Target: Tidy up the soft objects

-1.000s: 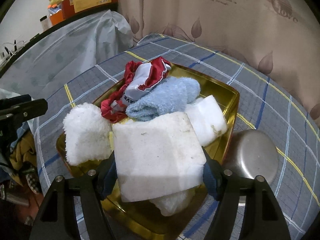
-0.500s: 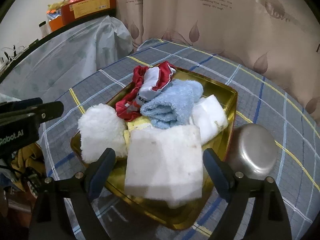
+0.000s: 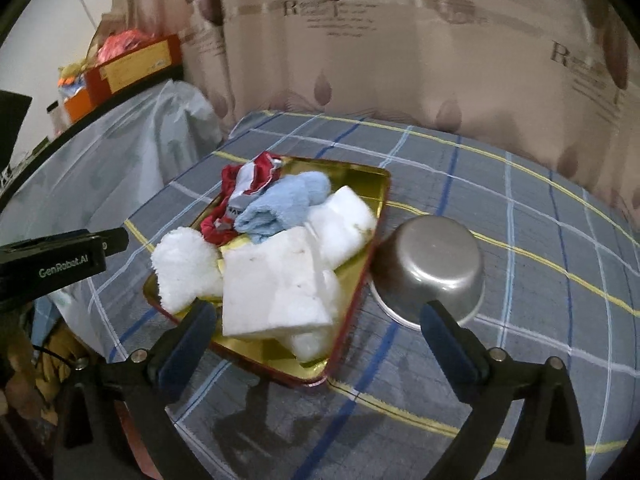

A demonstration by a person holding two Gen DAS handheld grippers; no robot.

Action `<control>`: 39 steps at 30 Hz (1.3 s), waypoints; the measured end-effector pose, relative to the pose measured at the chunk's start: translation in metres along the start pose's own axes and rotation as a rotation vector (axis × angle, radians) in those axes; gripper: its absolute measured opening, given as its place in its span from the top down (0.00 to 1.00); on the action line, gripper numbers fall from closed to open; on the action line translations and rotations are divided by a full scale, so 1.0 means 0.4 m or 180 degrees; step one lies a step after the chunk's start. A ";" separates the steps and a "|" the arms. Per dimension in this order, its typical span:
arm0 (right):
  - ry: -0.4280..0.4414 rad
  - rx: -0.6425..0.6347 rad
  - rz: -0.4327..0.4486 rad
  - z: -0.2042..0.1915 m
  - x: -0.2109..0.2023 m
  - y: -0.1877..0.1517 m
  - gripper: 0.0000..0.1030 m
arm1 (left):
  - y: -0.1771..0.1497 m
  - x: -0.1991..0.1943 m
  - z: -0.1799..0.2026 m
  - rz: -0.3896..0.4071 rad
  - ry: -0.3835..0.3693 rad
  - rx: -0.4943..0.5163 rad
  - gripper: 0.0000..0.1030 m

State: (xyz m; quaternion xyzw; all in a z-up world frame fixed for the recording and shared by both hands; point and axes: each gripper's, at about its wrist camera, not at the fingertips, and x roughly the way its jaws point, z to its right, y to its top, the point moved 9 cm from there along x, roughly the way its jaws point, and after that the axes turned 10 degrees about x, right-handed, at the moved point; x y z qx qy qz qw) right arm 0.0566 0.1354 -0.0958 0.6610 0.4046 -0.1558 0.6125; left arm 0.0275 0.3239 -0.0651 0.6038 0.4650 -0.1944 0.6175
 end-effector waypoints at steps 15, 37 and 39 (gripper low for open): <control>-0.0012 -0.0128 -0.0038 -0.024 0.000 -0.027 0.01 | -0.001 -0.019 0.017 0.0021 0.0003 0.0050 0.51; -0.0048 -0.0190 -0.0114 -0.034 0.006 -0.041 0.01 | -0.004 -0.017 0.024 -0.0006 -0.0009 0.0093 0.51; -0.0050 -0.0200 -0.0127 -0.037 0.008 -0.043 0.01 | -0.004 -0.017 0.024 -0.0013 -0.0014 0.0064 0.51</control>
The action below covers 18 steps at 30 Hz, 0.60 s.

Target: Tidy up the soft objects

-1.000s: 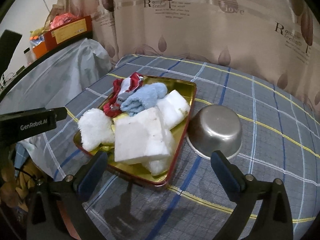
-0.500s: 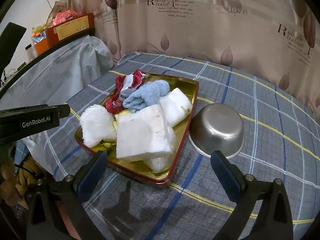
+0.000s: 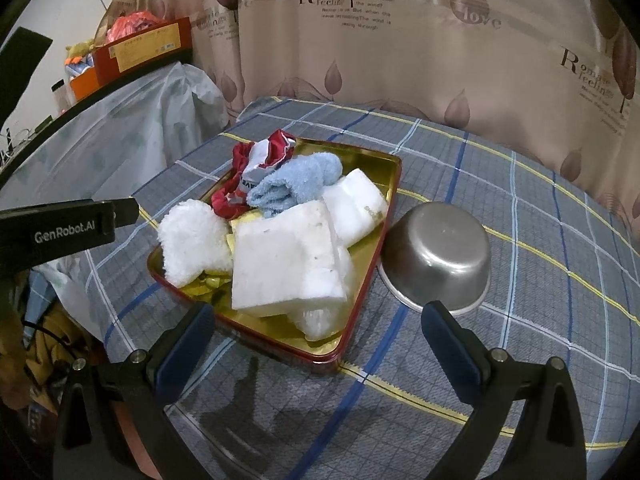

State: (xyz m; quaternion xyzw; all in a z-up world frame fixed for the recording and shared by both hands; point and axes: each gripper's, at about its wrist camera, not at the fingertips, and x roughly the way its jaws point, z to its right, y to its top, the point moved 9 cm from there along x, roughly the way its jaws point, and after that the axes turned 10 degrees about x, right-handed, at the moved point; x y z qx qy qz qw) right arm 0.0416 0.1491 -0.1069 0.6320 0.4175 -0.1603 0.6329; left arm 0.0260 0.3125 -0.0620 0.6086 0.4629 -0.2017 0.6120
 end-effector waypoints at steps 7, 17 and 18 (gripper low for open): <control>0.0010 -0.0042 0.0002 -0.004 -0.002 -0.001 0.01 | 0.001 -0.005 0.005 0.0010 -0.0005 0.0009 0.51; 0.0008 -0.0079 -0.0028 -0.004 0.002 -0.007 0.01 | -0.005 -0.008 0.010 0.0002 -0.0022 0.0040 0.51; 0.0001 -0.0080 -0.0027 -0.005 0.002 -0.007 0.01 | -0.005 -0.007 0.009 -0.0006 -0.0020 0.0040 0.51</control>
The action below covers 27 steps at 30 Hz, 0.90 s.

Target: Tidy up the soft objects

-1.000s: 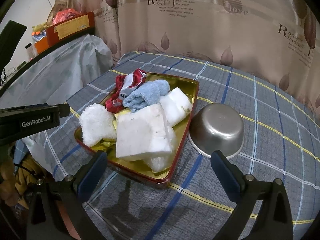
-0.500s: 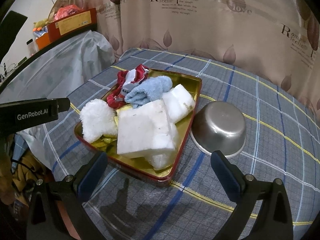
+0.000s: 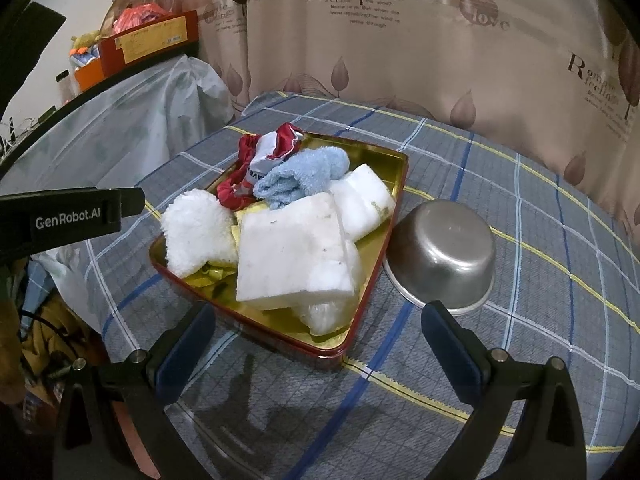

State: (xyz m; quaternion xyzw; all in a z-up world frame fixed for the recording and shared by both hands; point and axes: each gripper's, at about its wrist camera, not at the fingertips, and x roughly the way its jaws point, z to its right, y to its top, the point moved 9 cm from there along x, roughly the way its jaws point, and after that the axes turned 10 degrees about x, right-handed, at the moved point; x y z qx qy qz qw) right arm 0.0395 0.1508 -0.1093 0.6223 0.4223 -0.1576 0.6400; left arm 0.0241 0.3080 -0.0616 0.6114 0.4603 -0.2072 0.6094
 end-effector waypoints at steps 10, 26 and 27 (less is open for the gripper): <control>0.0026 0.0000 -0.0062 -0.004 0.008 -0.013 0.01 | -0.001 0.002 -0.001 -0.0013 0.0013 0.0011 0.51; 0.0023 -0.0054 -0.0073 -0.005 0.006 -0.020 0.01 | 0.003 0.008 0.005 -0.0021 -0.0012 0.0032 0.51; 0.0021 -0.0051 -0.0074 -0.005 0.007 -0.020 0.01 | 0.003 0.008 0.006 -0.0019 -0.0012 0.0034 0.51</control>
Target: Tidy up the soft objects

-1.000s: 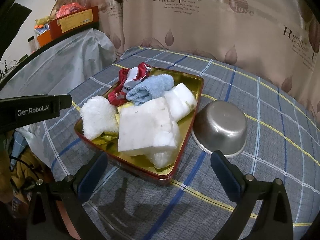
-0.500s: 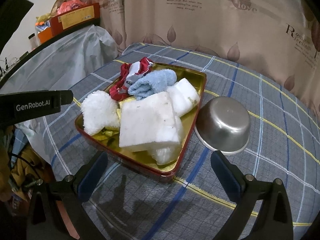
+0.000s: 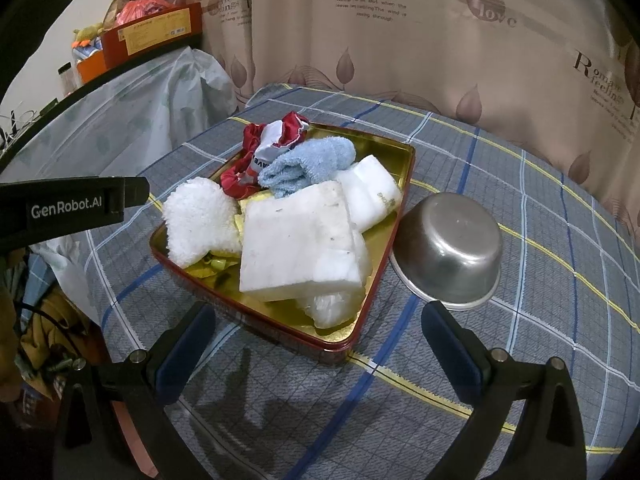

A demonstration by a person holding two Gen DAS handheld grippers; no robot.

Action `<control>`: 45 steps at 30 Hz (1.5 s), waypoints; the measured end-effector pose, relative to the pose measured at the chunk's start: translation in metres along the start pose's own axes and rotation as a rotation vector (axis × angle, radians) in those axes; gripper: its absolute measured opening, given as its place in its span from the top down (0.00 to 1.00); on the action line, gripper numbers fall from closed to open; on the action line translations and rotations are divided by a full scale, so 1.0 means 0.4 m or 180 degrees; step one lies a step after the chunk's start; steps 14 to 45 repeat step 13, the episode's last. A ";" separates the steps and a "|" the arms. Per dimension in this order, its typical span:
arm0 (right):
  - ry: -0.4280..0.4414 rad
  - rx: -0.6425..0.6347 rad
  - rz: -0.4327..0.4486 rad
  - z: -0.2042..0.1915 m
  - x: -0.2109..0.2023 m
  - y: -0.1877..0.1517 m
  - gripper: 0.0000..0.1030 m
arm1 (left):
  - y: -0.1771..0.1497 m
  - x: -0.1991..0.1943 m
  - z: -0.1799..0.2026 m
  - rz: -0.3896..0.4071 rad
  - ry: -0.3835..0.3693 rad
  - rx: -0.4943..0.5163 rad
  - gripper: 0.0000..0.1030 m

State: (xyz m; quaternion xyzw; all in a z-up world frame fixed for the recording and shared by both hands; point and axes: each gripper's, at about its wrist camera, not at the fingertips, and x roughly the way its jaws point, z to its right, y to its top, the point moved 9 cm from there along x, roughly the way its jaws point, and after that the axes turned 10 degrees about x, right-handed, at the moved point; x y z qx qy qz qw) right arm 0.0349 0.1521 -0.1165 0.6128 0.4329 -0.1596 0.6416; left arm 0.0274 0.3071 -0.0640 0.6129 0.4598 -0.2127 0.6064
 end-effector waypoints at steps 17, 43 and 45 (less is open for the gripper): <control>0.0007 -0.0004 0.0003 0.000 0.000 0.002 0.01 | 0.007 -0.011 0.001 0.0061 -0.0007 0.0015 0.51; 0.0007 -0.0004 0.0003 0.000 0.000 0.002 0.01 | 0.007 -0.011 0.001 0.0061 -0.0007 0.0015 0.51; 0.0007 -0.0004 0.0003 0.000 0.000 0.002 0.01 | 0.007 -0.011 0.001 0.0061 -0.0007 0.0015 0.51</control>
